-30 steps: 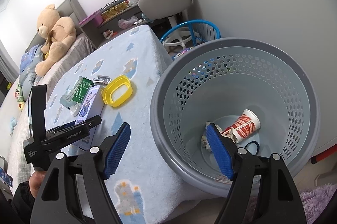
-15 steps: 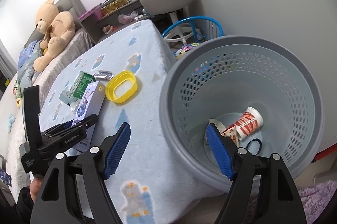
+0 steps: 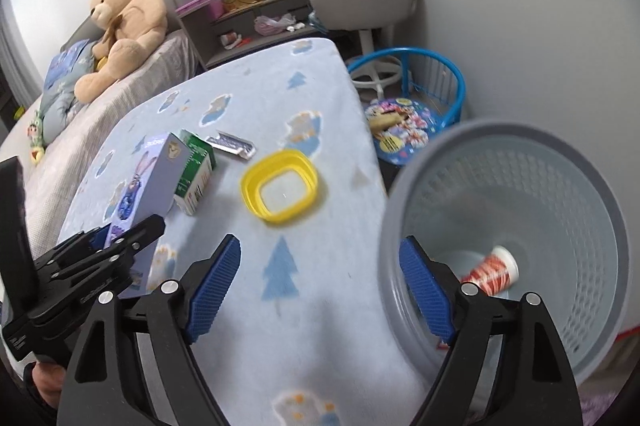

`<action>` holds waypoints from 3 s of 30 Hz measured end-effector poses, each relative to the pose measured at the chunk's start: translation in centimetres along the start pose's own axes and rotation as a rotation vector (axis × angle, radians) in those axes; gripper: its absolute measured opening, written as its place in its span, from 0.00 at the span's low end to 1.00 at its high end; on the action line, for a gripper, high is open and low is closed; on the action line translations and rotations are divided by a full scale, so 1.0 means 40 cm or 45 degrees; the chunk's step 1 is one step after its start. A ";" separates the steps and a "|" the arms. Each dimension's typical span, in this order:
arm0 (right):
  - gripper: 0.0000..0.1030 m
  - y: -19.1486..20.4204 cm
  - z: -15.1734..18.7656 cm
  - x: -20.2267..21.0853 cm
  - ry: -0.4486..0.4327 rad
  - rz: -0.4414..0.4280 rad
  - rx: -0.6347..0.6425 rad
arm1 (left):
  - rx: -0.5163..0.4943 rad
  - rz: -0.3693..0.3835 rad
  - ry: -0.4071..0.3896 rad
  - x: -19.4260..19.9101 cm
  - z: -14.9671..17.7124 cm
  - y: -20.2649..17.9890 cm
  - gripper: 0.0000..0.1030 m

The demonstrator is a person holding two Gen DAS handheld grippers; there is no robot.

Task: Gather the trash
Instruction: 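Lift the toothpaste box with the left tool while the right tool grasps the yellow lid, then carry the toothpaste box with the left tool while the right tool carries the yellow lid over the basket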

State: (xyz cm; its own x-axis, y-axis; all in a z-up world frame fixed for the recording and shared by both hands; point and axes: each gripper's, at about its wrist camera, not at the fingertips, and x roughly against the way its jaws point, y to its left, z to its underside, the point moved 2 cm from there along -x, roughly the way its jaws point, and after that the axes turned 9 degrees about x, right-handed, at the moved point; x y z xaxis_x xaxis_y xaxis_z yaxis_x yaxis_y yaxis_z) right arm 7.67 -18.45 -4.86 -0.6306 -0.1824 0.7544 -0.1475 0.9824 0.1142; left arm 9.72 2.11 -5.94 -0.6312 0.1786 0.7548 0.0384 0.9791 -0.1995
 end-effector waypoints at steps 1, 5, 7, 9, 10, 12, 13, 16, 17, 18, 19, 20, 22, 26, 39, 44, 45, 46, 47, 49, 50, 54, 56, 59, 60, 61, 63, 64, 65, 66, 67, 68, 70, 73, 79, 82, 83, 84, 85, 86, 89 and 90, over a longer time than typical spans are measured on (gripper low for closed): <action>0.78 0.004 -0.007 -0.008 0.004 -0.001 0.008 | 0.006 0.002 -0.011 0.005 -0.004 0.007 0.42; 0.78 0.029 -0.037 -0.062 0.030 -0.010 0.058 | 0.024 -0.011 -0.056 0.023 -0.020 0.032 0.42; 0.78 0.041 -0.047 -0.089 0.050 -0.012 0.080 | 0.035 -0.020 -0.074 0.030 -0.027 0.047 0.42; 0.78 0.049 -0.053 -0.116 0.072 -0.013 0.101 | 0.046 -0.038 -0.092 0.036 -0.031 0.063 0.42; 0.78 0.053 -0.057 -0.127 0.082 -0.013 0.111 | 0.050 -0.045 -0.098 0.038 -0.031 0.067 0.42; 0.78 0.061 -0.065 -0.156 0.105 -0.008 0.137 | 0.061 -0.059 -0.106 0.040 -0.036 0.083 0.42; 0.78 0.067 -0.071 -0.171 0.119 -0.002 0.154 | 0.071 -0.062 -0.106 0.040 -0.038 0.091 0.42; 0.78 0.079 -0.082 -0.202 0.148 0.008 0.193 | 0.091 -0.066 -0.106 0.040 -0.040 0.108 0.42; 0.78 0.084 -0.086 -0.214 0.162 0.014 0.209 | 0.096 -0.066 -0.105 0.040 -0.039 0.112 0.42; 0.78 0.089 -0.089 -0.226 0.174 0.022 0.225 | 0.098 -0.065 -0.103 0.040 -0.040 0.115 0.42; 0.79 0.093 -0.092 -0.237 0.186 0.029 0.240 | 0.100 -0.064 -0.101 0.039 -0.039 0.117 0.42; 0.80 0.095 -0.094 -0.244 0.194 0.033 0.249 | 0.102 -0.065 -0.099 0.038 -0.038 0.119 0.42; 0.82 0.099 -0.096 -0.266 0.221 0.050 0.271 | 0.105 -0.066 -0.095 0.035 -0.036 0.119 0.42; 0.85 0.102 -0.095 -0.295 0.262 0.054 0.283 | 0.111 -0.066 -0.090 0.032 -0.039 0.120 0.42; 0.94 0.112 -0.093 -0.338 0.257 0.087 0.314 | 0.109 -0.073 -0.066 0.021 -0.037 0.112 0.42; 0.94 0.110 -0.093 -0.335 0.250 0.089 0.301 | 0.106 -0.076 -0.071 0.031 -0.035 0.109 0.42; 0.92 0.111 -0.093 -0.333 0.243 0.093 0.297 | 0.106 -0.077 -0.074 0.034 -0.034 0.109 0.42; 0.90 0.113 -0.091 -0.329 0.234 0.092 0.296 | 0.105 -0.078 -0.078 0.038 -0.035 0.108 0.42; 0.84 0.114 -0.090 -0.323 0.227 0.091 0.298 | 0.104 -0.079 -0.081 0.041 -0.036 0.107 0.42; 0.69 0.113 -0.089 -0.308 0.210 0.097 0.293 | 0.102 -0.079 -0.084 0.049 -0.035 0.105 0.42; 0.69 0.108 -0.088 -0.300 0.210 0.065 0.272 | 0.101 -0.078 -0.085 0.053 -0.033 0.103 0.42; 0.68 0.085 -0.074 -0.266 0.191 0.033 0.195 | 0.079 -0.071 -0.095 0.073 -0.033 0.085 0.42; 0.68 0.074 -0.062 -0.233 0.169 0.019 0.166 | 0.061 -0.064 -0.099 0.085 -0.032 0.071 0.42; 0.69 0.049 -0.043 -0.166 0.132 0.010 0.125 | 0.030 -0.047 -0.094 0.097 -0.027 0.042 0.42; 0.69 0.036 -0.035 -0.138 0.117 0.010 0.109 | 0.018 -0.034 -0.089 0.101 -0.024 0.027 0.42; 0.69 0.025 -0.030 -0.119 0.106 0.011 0.098 | 0.003 -0.018 -0.083 0.104 -0.020 0.010 0.42; 0.69 -0.010 -0.013 -0.062 0.076 0.026 0.062 | -0.031 0.011 -0.070 0.108 -0.011 -0.029 0.42; 0.69 -0.031 -0.004 -0.034 0.064 0.038 0.045 | -0.050 0.034 -0.059 0.109 -0.005 -0.052 0.42; 0.69 -0.046 0.001 -0.016 0.057 0.048 0.034 | -0.071 0.062 -0.042 0.109 0.003 -0.078 0.42; 0.69 -0.069 0.010 0.012 0.045 0.064 0.018 | -0.086 0.081 -0.030 0.108 0.009 -0.098 0.42; 0.69 -0.086 0.016 0.030 0.035 0.077 0.007 | -0.107 0.102 -0.018 0.107 0.018 -0.123 0.42; 0.69 -0.111 0.025 0.056 0.023 0.102 -0.007 | -0.126 0.122 -0.008 0.106 0.026 -0.146 0.42; 0.69 -0.168 0.042 0.108 0.001 0.154 -0.040 | -0.169 0.167 0.024 0.100 0.042 -0.200 0.42; 0.70 -0.243 0.069 0.171 -0.023 0.232 -0.084 | -0.222 0.223 0.066 0.085 0.059 -0.277 0.42; 0.70 -0.375 0.120 0.223 -0.029 0.332 -0.182 | -0.329 0.267 0.109 0.051 0.079 -0.414 0.42; 0.70 -0.421 0.140 0.221 -0.035 0.319 -0.255 | -0.363 0.298 0.144 0.032 0.086 -0.470 0.42; 0.70 -0.429 0.145 0.219 -0.034 0.310 -0.269 | -0.376 0.306 0.157 0.024 0.087 -0.490 0.42; 0.70 -0.437 0.149 0.214 -0.030 0.300 -0.283 | -0.385 0.310 0.163 0.019 0.086 -0.505 0.42; 0.70 -0.442 0.152 0.212 -0.029 0.297 -0.289 | -0.397 0.312 0.167 0.012 0.084 -0.519 0.42; 0.70 -0.447 0.154 0.211 -0.030 0.295 -0.296 | -0.405 0.312 0.168 0.007 0.082 -0.532 0.42; 0.71 -0.463 0.160 0.202 -0.024 0.276 -0.321 | -0.419 0.317 0.171 -0.010 0.078 -0.571 0.42; 0.71 -0.465 0.162 0.199 -0.018 0.277 -0.323 | -0.424 0.317 0.172 -0.016 0.077 -0.582 0.42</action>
State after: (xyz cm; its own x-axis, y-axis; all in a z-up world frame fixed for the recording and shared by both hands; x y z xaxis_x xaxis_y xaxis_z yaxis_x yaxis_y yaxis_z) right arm 0.44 -38.44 -5.15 -0.6370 0.0340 0.7701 0.1853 0.9765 0.1102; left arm 6.83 -21.10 -3.71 -0.4645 0.4028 0.7887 0.4383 0.8784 -0.1905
